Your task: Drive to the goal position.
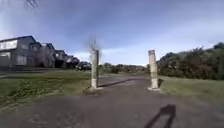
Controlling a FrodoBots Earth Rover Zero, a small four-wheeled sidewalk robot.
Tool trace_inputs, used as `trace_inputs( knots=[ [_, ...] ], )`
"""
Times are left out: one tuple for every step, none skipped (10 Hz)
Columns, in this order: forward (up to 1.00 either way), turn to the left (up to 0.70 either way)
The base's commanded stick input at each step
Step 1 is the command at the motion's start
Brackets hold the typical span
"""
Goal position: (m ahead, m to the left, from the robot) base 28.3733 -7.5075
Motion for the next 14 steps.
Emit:
trace_inputs(
  knots=[
    [1.0,0.0],
    [1.0,0.0],
    [1.0,0.0],
    [1.0,0.0],
    [1.0,0.0],
    [1.0,-0.18],
    [1.0,-0.27],
    [1.0,-0.27],
    [1.0,-0.27],
    [1.0,0.0],
    [1.0,0.0],
    [1.0,0.0],
    [1.0,0.0],
    [1.0,0.0]
  ],
)
